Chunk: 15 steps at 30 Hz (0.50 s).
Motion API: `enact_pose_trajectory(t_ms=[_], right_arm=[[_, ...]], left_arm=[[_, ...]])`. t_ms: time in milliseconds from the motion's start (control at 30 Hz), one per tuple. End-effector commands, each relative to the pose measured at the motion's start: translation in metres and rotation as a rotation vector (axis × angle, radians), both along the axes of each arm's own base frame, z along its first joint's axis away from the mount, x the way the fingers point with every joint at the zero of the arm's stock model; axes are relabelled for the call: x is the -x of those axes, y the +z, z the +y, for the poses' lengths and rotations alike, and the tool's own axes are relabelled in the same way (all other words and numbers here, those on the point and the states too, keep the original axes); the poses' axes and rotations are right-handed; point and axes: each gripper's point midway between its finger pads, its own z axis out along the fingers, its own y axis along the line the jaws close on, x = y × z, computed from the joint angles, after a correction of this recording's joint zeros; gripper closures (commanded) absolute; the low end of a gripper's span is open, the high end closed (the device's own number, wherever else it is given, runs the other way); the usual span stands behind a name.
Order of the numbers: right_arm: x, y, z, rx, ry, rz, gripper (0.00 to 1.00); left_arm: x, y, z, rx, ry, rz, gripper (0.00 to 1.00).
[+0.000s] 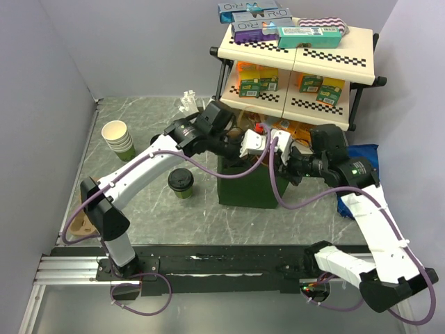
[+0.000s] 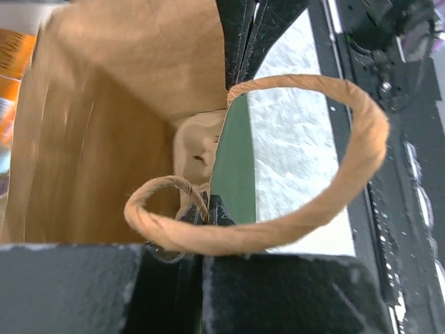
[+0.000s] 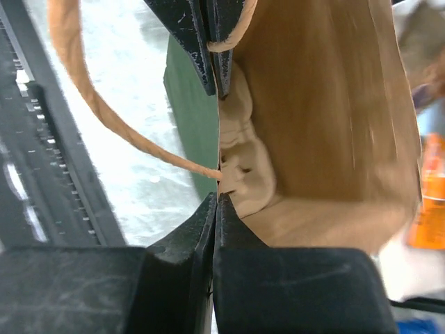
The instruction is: Pack the takeout coffee
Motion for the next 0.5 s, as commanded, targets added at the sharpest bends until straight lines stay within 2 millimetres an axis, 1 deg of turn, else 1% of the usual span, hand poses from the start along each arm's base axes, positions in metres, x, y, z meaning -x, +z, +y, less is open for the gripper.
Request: enact_pose_trajectory(t_ms=[0, 67, 100, 167, 200, 300, 367, 400, 467], right_arm=[[-0.014, 0.051, -0.005, 0.002, 0.002, -0.2, 1.0], [-0.019, 0.063, -0.008, 0.009, -0.01, -0.248, 1.0], [-0.021, 0.074, -0.009, 0.006, -0.017, -0.283, 1.0], [-0.023, 0.084, -0.011, 0.011, -0.023, -0.313, 1.0], [-0.025, 0.093, -0.013, 0.01, -0.03, -0.34, 1.0], [-0.03, 0.111, -0.017, 0.011, -0.057, -0.407, 1.0], [-0.033, 0.118, -0.018, 0.014, -0.063, -0.433, 1.0], [-0.034, 0.127, -0.02, 0.013, -0.07, -0.461, 1.0], [-0.034, 0.137, -0.02, 0.005, -0.073, -0.482, 1.0]], left_arm=[[-0.012, 0.045, -0.011, 0.096, 0.005, -0.133, 0.99], [-0.019, 0.056, -0.013, 0.119, 0.022, -0.173, 0.99], [-0.022, 0.067, -0.015, 0.139, 0.027, -0.199, 0.99], [-0.026, 0.079, -0.017, 0.165, 0.04, -0.228, 0.99], [-0.03, 0.089, -0.018, 0.183, 0.049, -0.256, 0.99], [-0.037, 0.109, -0.02, 0.223, 0.067, -0.317, 0.99], [-0.04, 0.117, -0.021, 0.237, 0.074, -0.347, 0.99], [-0.041, 0.126, -0.022, 0.254, 0.077, -0.371, 0.99], [-0.043, 0.136, -0.022, 0.271, 0.082, -0.392, 0.99]])
